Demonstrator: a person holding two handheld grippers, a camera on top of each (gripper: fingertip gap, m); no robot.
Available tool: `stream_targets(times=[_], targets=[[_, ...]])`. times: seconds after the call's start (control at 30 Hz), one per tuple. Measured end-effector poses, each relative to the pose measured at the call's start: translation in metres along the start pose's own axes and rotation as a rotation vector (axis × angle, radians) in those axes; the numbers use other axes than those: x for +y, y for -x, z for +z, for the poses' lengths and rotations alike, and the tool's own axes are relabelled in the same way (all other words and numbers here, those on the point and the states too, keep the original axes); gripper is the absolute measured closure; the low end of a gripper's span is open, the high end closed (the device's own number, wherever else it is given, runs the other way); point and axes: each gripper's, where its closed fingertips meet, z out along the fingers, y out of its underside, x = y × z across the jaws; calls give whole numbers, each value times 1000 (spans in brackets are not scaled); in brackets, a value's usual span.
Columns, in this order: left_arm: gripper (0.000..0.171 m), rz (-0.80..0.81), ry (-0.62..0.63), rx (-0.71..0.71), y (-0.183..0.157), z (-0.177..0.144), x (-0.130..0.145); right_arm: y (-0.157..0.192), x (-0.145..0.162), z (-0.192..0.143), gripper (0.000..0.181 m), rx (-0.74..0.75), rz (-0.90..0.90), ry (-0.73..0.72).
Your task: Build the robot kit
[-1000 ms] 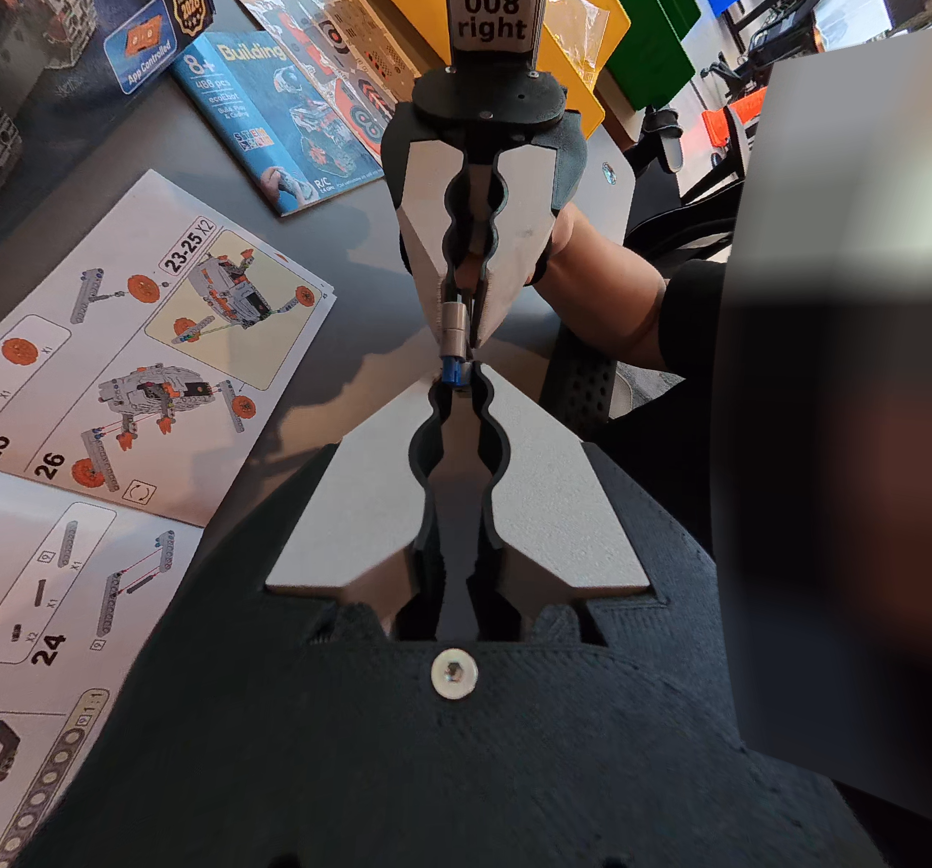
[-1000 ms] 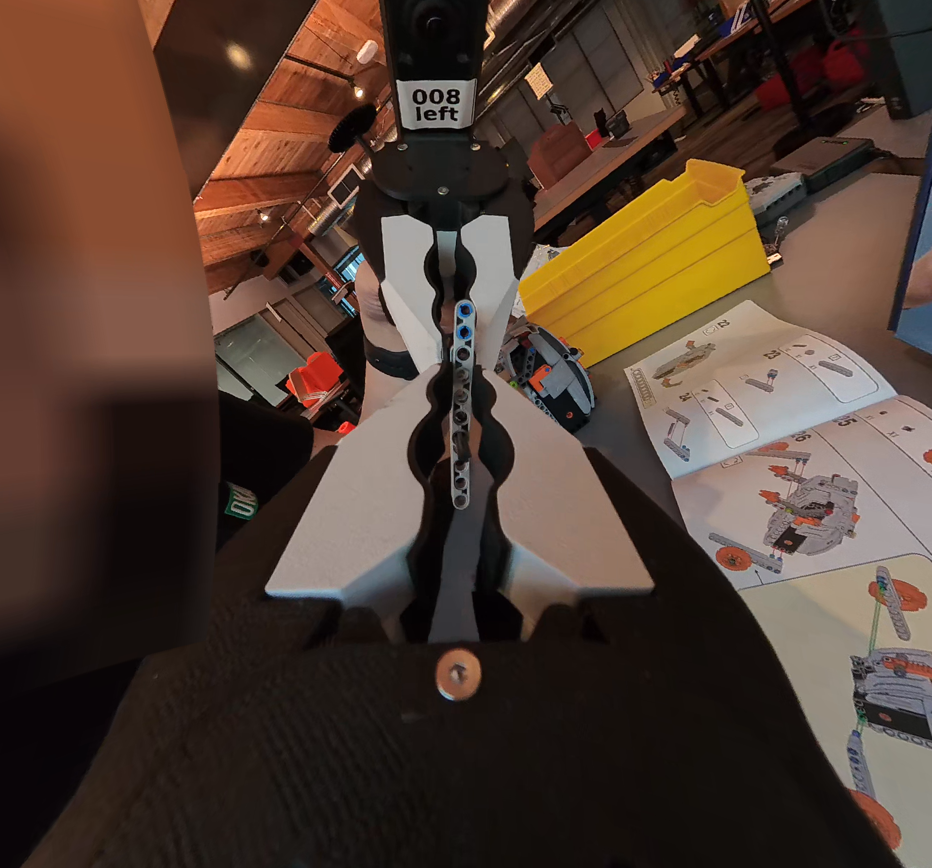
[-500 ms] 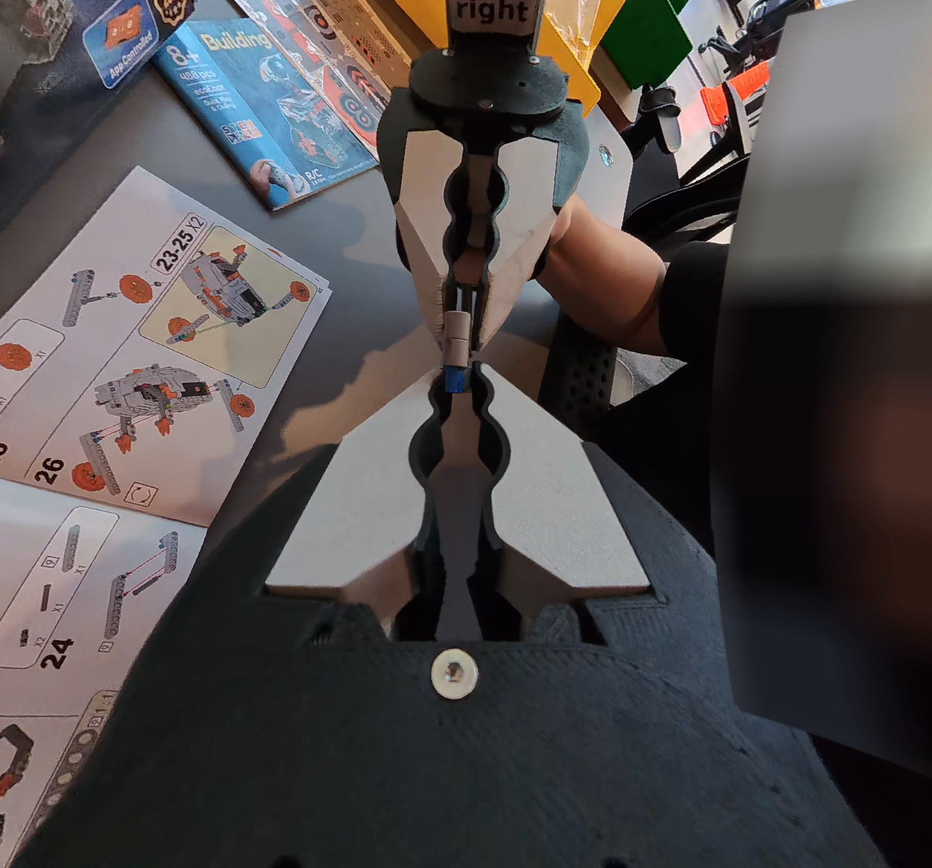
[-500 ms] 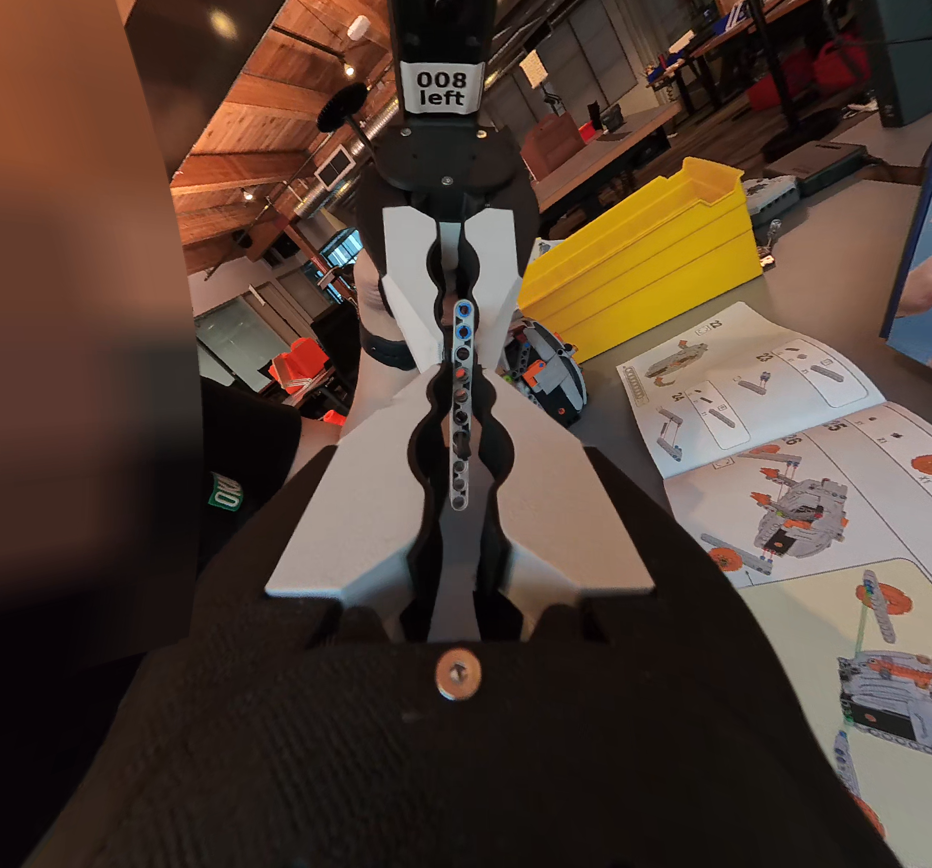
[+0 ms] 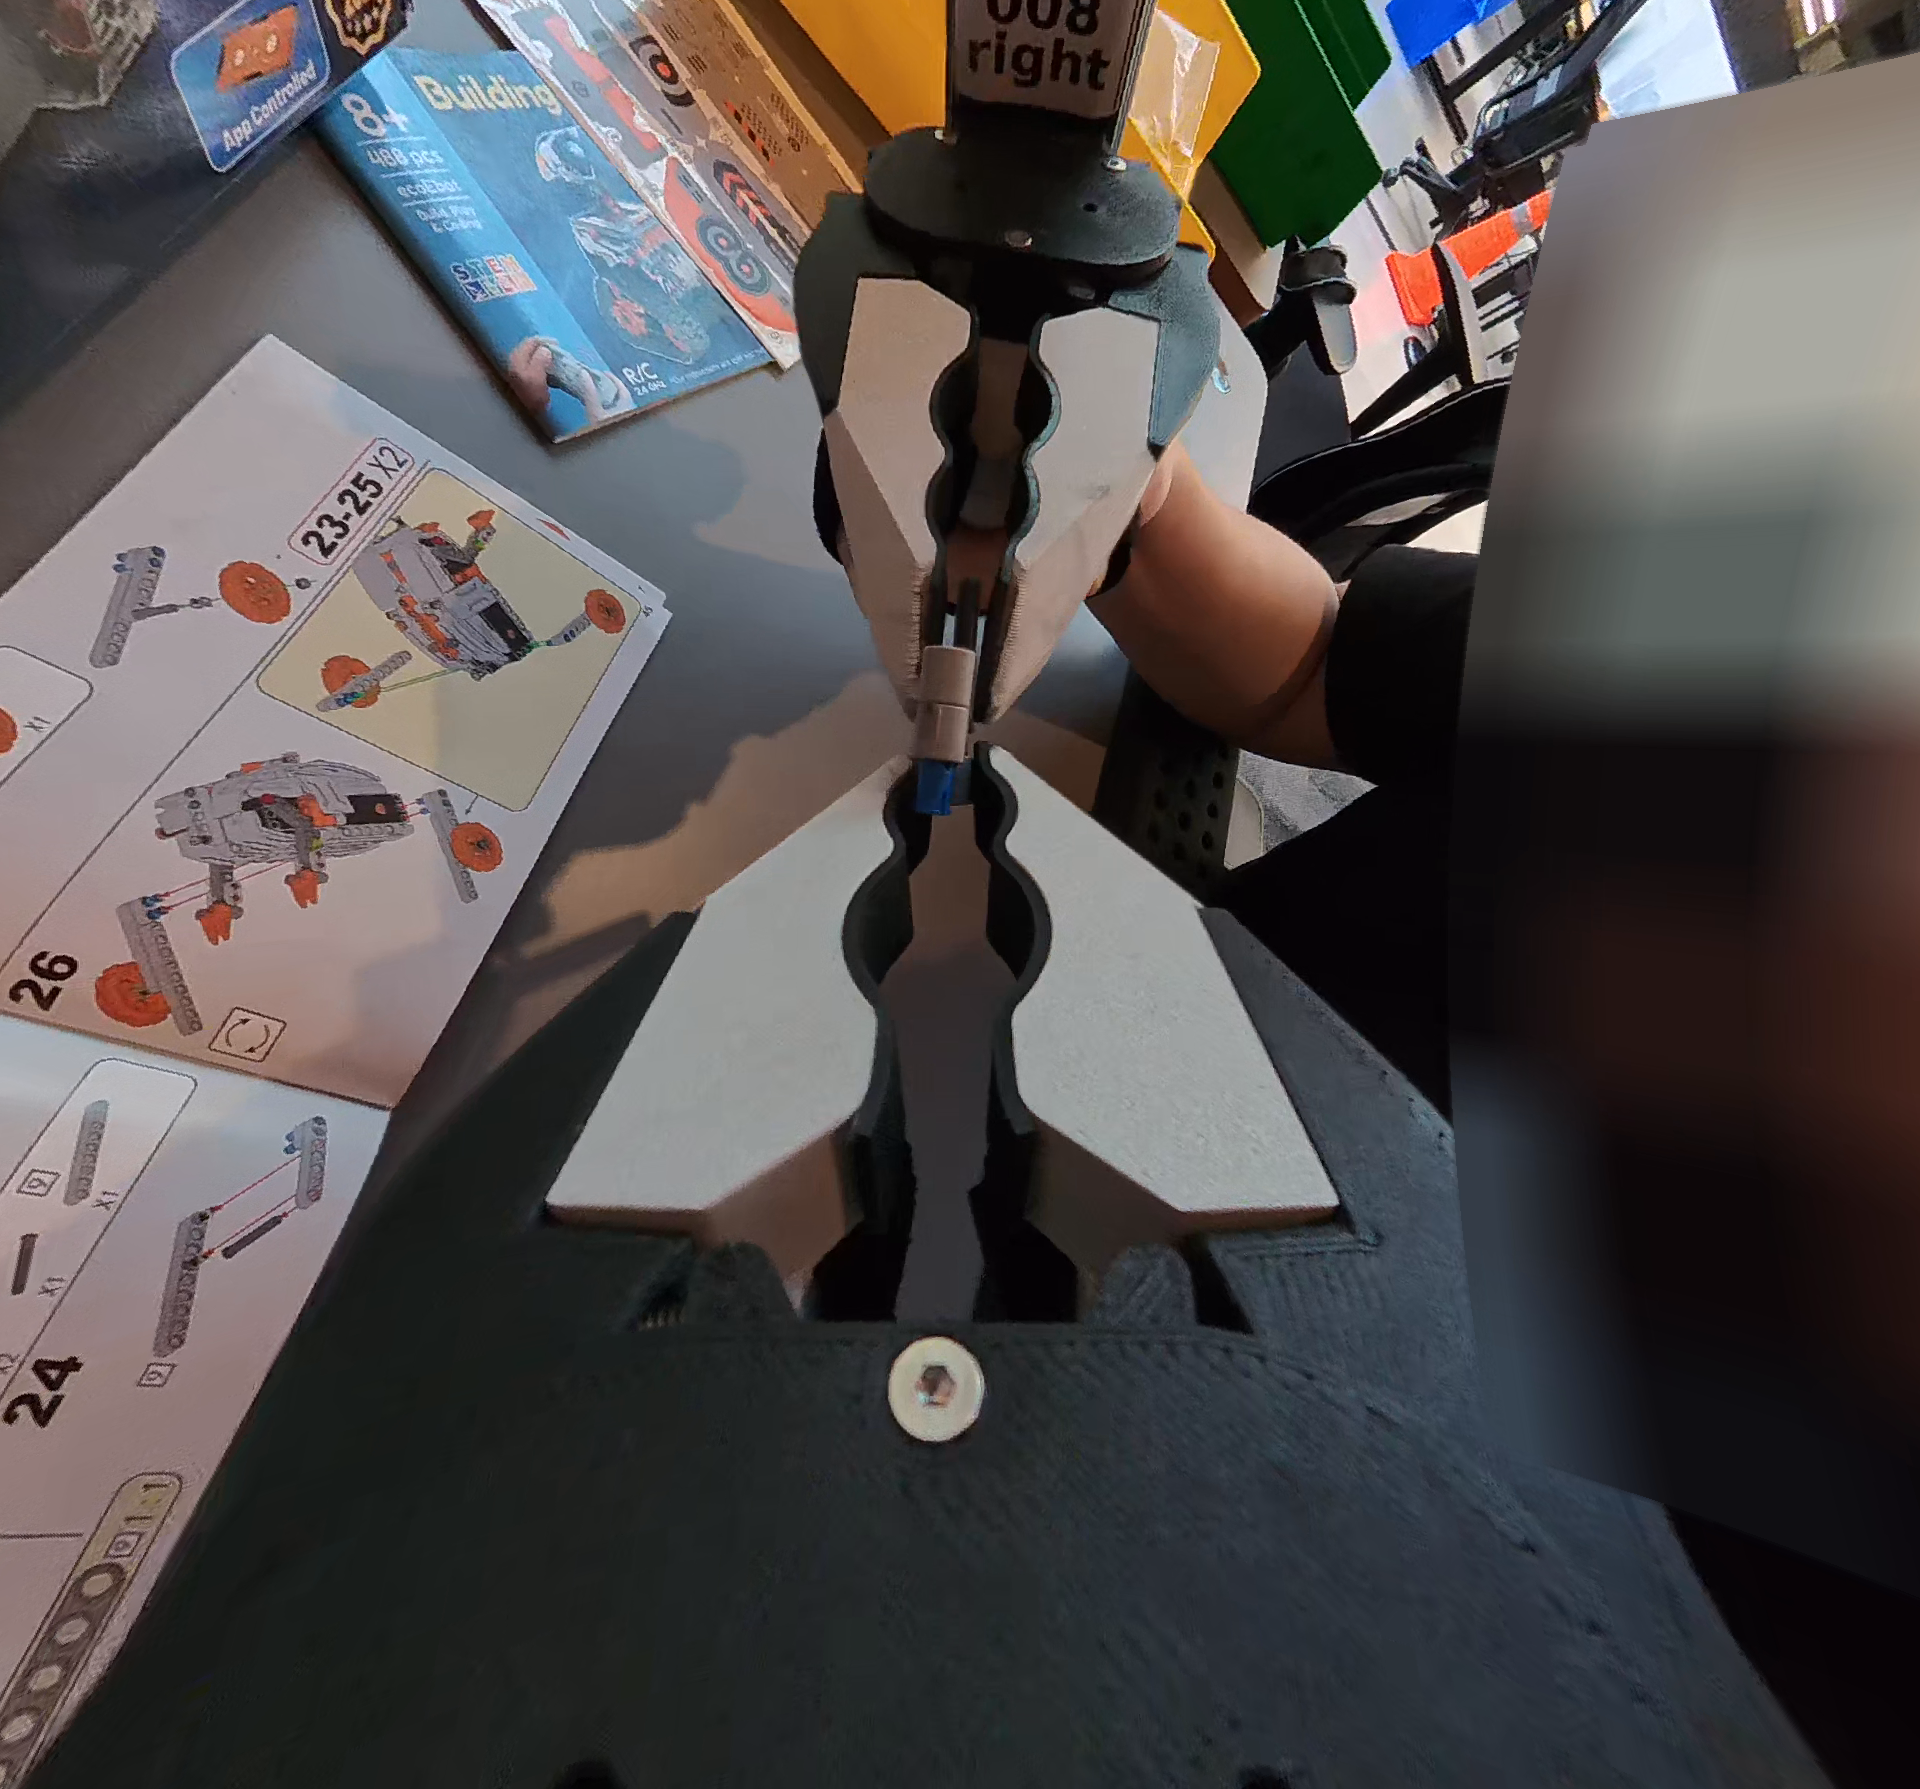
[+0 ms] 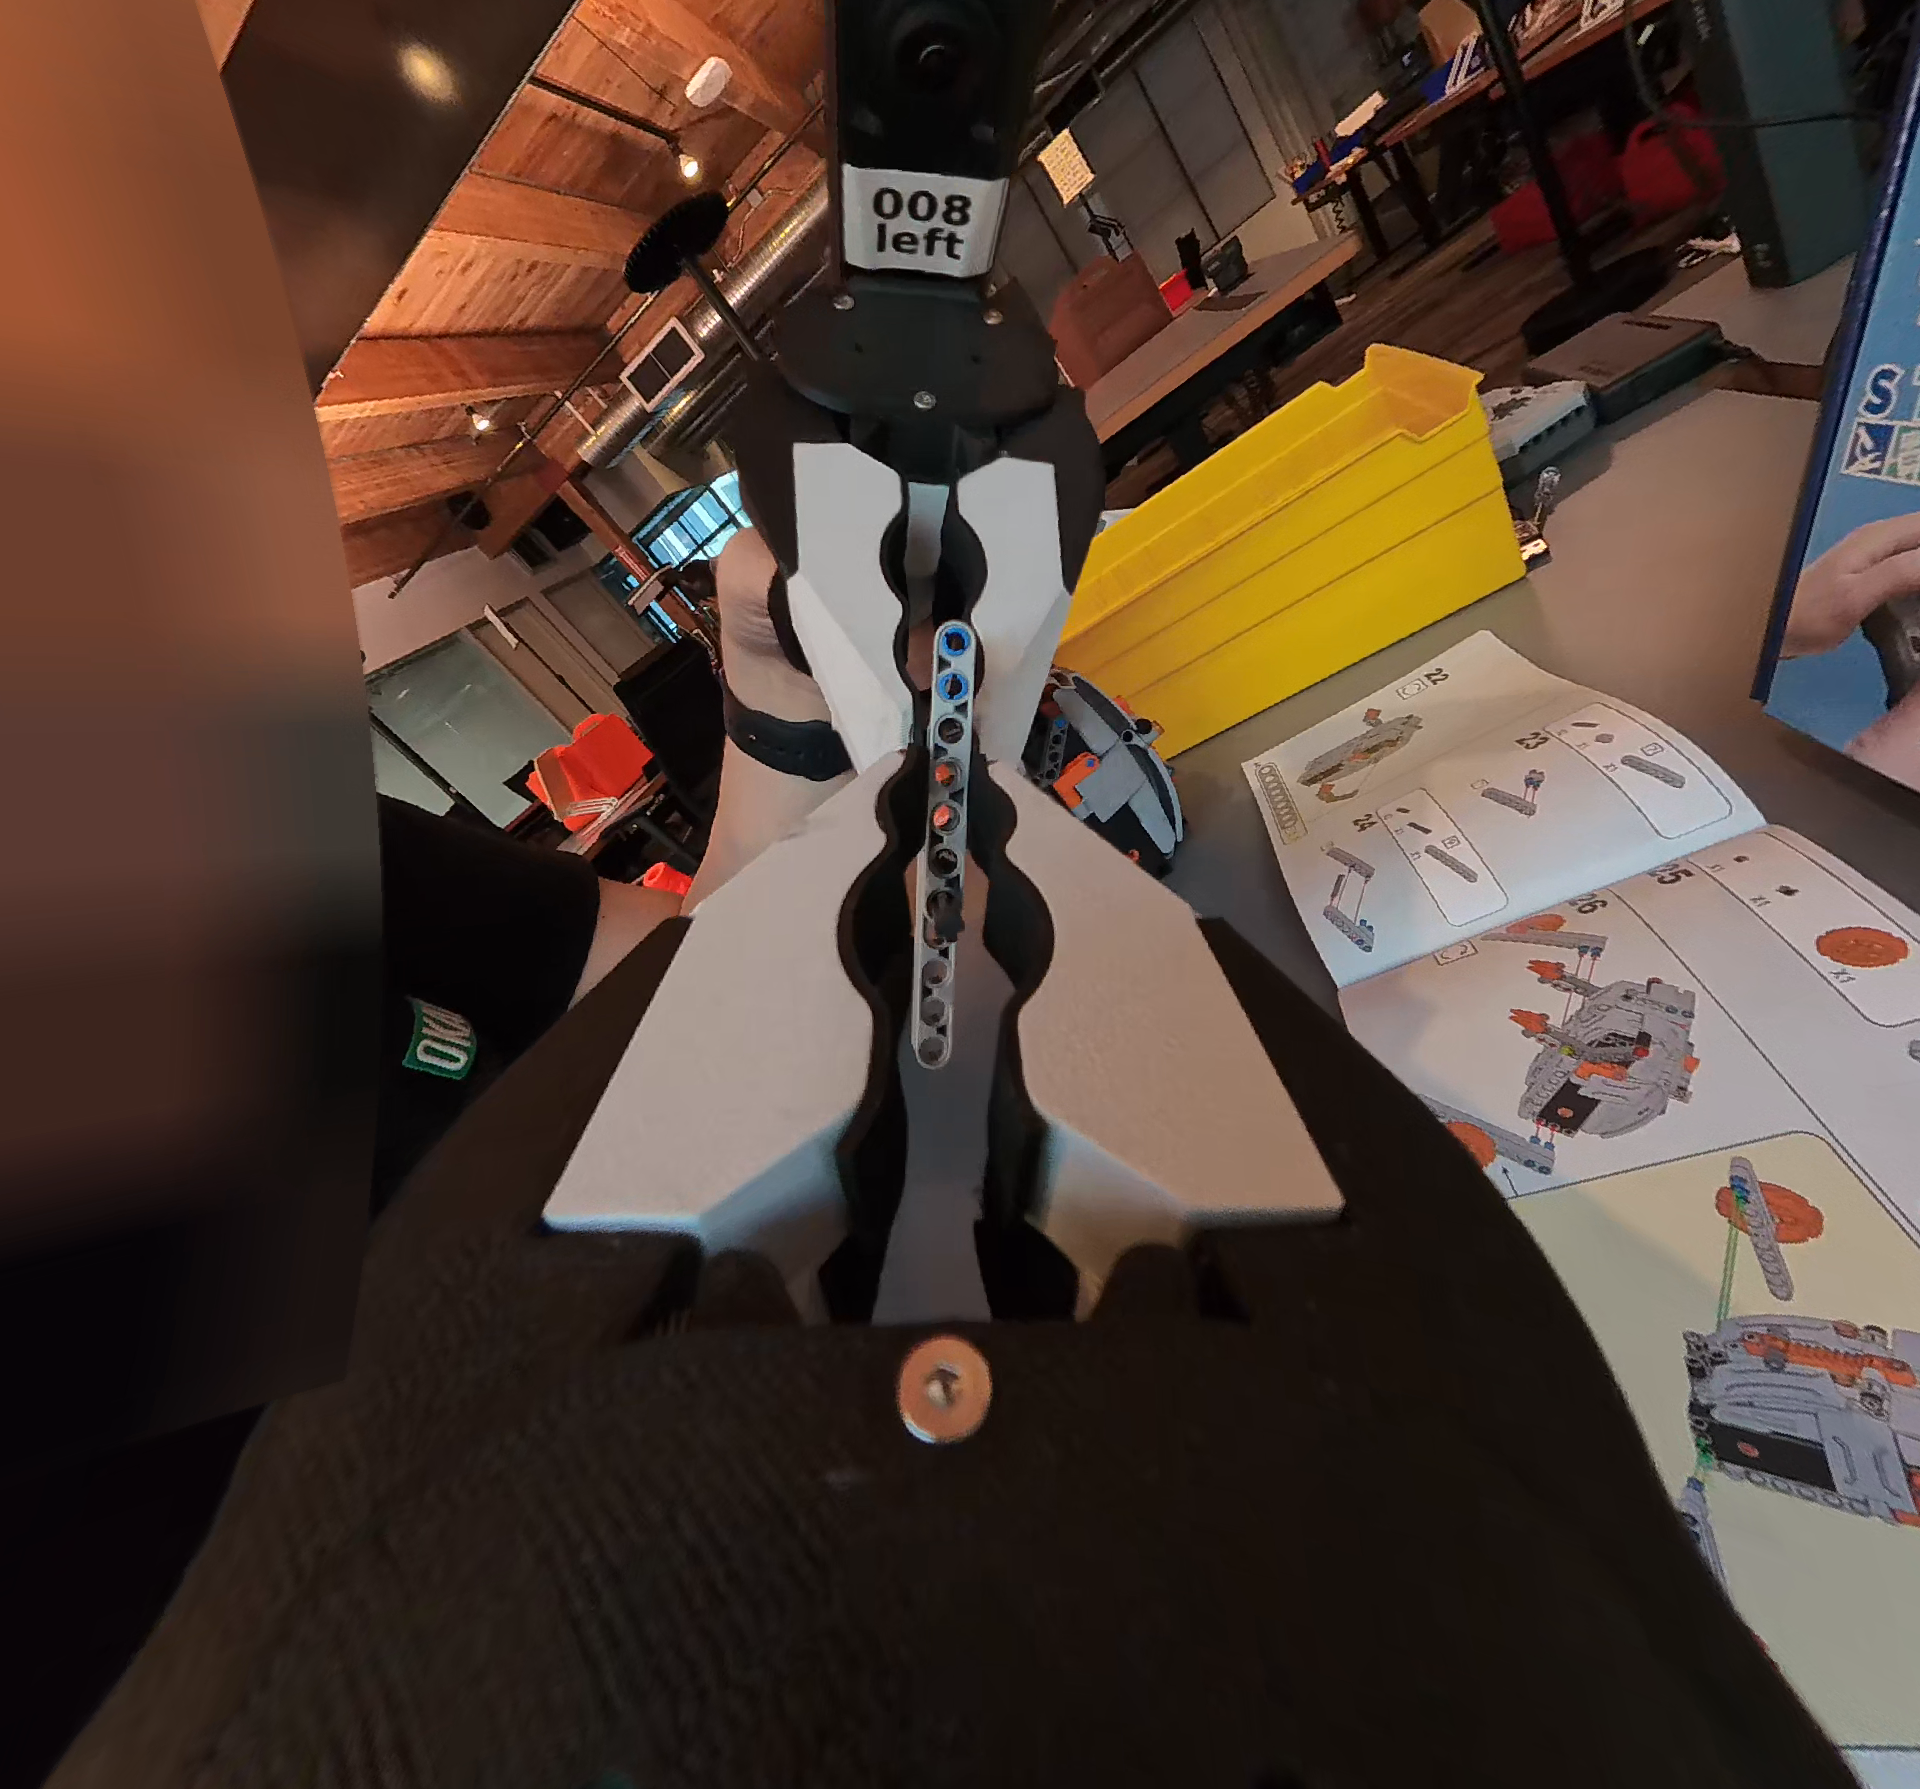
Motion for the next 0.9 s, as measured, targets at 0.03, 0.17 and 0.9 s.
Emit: stream_targets(times=[0.03,0.17,0.9], targets=[[166,-4,1,7,0,0,1,0,1,0,176,-1,2,5],[166,12,10,12,-2,0,2,3,2,1,176,-34,21,4],[166,30,21,71,-12,3,3,11,3,-2,176,-124,98,21]])
